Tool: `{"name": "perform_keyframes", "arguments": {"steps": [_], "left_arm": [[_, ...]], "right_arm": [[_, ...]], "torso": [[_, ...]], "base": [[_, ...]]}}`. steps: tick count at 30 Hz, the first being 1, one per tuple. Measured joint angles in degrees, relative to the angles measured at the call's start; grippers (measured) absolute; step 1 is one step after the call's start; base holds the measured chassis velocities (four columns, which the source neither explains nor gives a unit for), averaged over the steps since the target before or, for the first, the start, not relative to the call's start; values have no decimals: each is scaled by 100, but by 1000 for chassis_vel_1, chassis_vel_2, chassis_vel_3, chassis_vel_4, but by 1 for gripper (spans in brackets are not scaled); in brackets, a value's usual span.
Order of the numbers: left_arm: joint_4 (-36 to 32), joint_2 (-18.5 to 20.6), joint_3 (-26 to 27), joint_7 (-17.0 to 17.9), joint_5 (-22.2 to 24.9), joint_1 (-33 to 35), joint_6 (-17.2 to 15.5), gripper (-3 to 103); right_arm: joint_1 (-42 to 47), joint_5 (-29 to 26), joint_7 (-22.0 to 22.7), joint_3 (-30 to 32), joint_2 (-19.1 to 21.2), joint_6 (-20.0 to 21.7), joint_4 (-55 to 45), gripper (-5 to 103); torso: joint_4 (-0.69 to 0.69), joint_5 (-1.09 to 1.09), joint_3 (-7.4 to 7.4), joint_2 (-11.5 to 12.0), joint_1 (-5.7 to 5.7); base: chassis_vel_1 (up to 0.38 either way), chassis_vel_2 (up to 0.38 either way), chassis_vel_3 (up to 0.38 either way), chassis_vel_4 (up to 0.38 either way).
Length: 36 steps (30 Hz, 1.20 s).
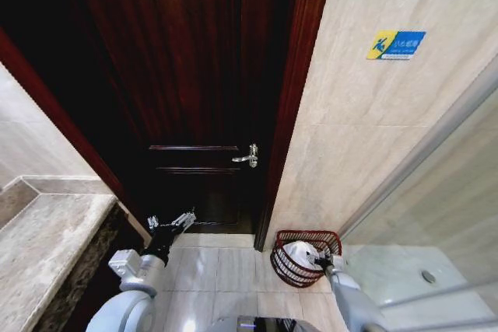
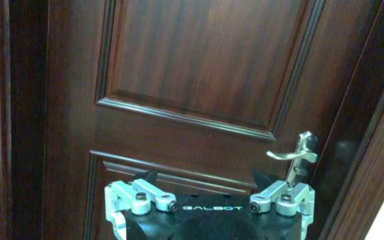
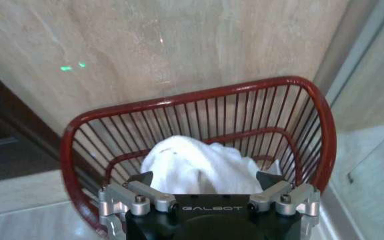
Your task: Discard the used towel into the hamper.
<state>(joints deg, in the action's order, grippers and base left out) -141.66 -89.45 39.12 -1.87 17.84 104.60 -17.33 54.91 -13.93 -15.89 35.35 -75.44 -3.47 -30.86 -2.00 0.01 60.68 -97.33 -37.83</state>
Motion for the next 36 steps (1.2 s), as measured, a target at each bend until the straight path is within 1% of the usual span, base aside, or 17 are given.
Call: {"name": "perform_keyframes", "arguments": {"steps": [4,6,8,10,11,13,14,16,19,20,22,23,26,28,31,32,36], "left_arm": [[0,0,0,0,0,0,0,97],[0,0,0,0,0,0,0,97],[0,0,0,0,0,0,0,97],[0,0,0,0,0,-1,0,97],[0,0,0,0,0,-1,0,97],[0,0,1,0,0,0,0,97],[0,0,1,0,0,0,0,97],[0,0,0,0,0,0,0,97],[0,0,0,0,0,0,1,97],[0,0,0,0,0,0,1,97],[0,0,0,0,0,0,0,97],[0,0,0,0,0,0,0,97],[0,0,0,0,0,0,0,97],[0,0,0,0,0,0,0,97],[0,0,0,0,0,-1,0,97],[0,0,0,0,0,-1,0,97],[0,0,0,0,0,0,0,97]], "right_arm": [[450,-369,-140,1,70,31,-778,100],[765,-602,-142,8,139,17,-1383,100],[941,-650,-104,40,156,18,-1672,100],[1363,-812,163,145,139,23,-2427,100],[1363,-812,163,145,139,23,-2427,100],[1965,-1159,675,165,80,84,-3537,100],[1965,-1159,675,165,80,84,-3537,100],[2472,-1274,939,180,13,124,-4440,100],[3140,-1255,1165,281,-122,141,-5752,100],[3140,-1255,1165,281,-122,141,-5752,100],[3588,-1130,1227,352,-238,146,-6522,100],[3588,-1130,1227,352,-238,146,-6522,100],[4239,-962,1305,471,-507,90,-7528,100],[4388,-948,1338,485,-575,51,-7761,100],[4911,-798,1462,486,-833,-145,-8523,100],[4911,-798,1462,486,-833,-145,-8523,100],[5320,-441,1470,454,-1039,-455,-9114,100]], "torso": [[1,0,0,0,0],[-4,-2,-1,0,0],[-3,-3,0,0,0],[0,0,0,0,0],[0,0,0,0,0],[-1,0,-1,0,0],[-1,0,-1,0,0],[0,-2,-1,0,1],[-1,-3,-1,0,1],[-1,-3,-1,0,1],[-1,-1,0,0,1],[-1,-1,0,0,1],[0,-1,0,-1,1],[0,-2,-1,0,1],[-1,-2,-1,-1,1],[-1,-2,-1,-1,1],[-1,-2,0,-1,1]], "base": [[0,0,0,0],[0,0,0,0],[0,0,0,0],[0,0,0,0],[0,0,0,0],[0,0,0,0],[0,0,0,0],[0,0,0,0],[0,0,0,0],[0,0,0,0],[0,0,0,0],[0,0,0,0],[0,0,0,0],[0,0,0,0],[0,0,0,0],[0,0,0,0],[0,0,0,0]]}}
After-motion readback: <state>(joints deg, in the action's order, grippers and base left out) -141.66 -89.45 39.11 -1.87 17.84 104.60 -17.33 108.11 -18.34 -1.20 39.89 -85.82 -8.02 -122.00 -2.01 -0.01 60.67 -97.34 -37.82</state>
